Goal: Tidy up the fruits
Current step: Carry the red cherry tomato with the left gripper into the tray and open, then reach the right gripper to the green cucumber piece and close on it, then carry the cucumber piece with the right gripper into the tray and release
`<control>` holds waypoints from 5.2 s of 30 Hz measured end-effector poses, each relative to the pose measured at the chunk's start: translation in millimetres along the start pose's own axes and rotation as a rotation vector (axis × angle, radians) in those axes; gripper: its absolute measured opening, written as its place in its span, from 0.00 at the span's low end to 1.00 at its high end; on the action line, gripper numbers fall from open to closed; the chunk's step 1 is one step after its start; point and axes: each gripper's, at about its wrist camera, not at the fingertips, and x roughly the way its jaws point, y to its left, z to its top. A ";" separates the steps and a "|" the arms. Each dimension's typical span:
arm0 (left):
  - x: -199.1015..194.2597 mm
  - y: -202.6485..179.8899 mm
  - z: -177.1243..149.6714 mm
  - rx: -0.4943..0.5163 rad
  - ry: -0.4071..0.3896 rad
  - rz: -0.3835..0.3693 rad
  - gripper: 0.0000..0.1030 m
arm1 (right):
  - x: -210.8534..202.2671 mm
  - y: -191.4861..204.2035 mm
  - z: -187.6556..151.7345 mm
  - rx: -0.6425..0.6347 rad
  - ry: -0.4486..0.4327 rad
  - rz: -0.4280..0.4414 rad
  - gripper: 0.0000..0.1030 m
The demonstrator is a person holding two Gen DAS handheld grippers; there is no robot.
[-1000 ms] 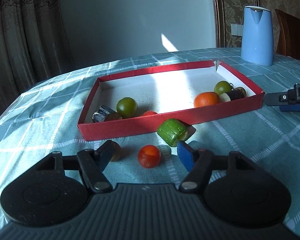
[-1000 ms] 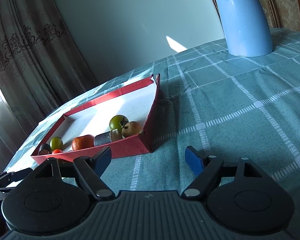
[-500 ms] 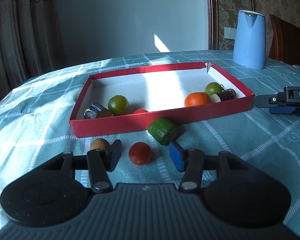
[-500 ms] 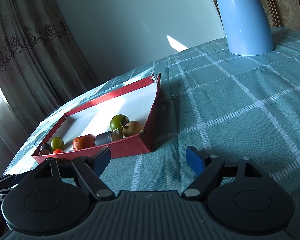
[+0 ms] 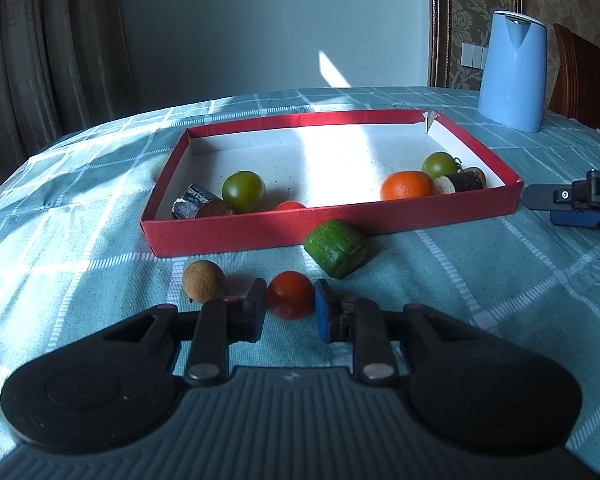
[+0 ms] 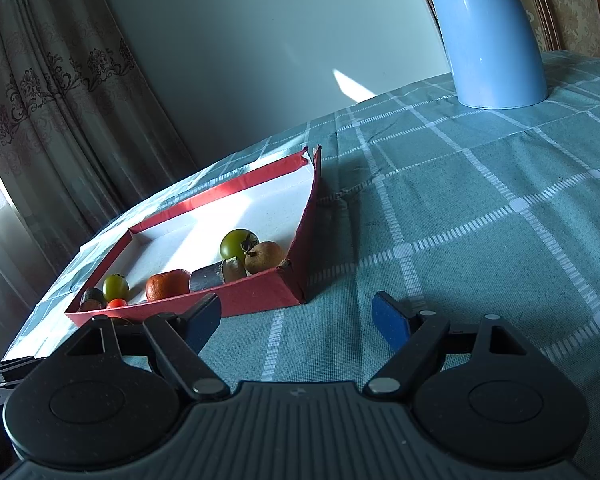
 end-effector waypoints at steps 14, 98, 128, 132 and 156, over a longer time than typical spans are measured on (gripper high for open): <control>-14.6 -5.4 0.0 -0.021 -0.055 0.077 0.22 | 0.0 -0.8 0.0 0.004 0.000 0.004 0.81; -19.3 89.8 -15.8 -0.327 -0.023 0.267 1.00 | 9.6 134.7 -43.1 -0.397 0.083 0.159 0.86; -23.7 97.6 -18.5 -0.386 -0.048 0.218 1.00 | 72.0 177.1 -40.0 -0.497 0.171 0.073 0.31; -23.6 98.7 -19.2 -0.391 -0.047 0.219 1.00 | 69.5 174.4 -39.3 -0.469 0.165 0.086 0.29; -20.2 97.7 -19.5 -0.384 -0.030 0.226 1.00 | 81.7 154.3 6.1 -0.367 0.066 0.078 0.29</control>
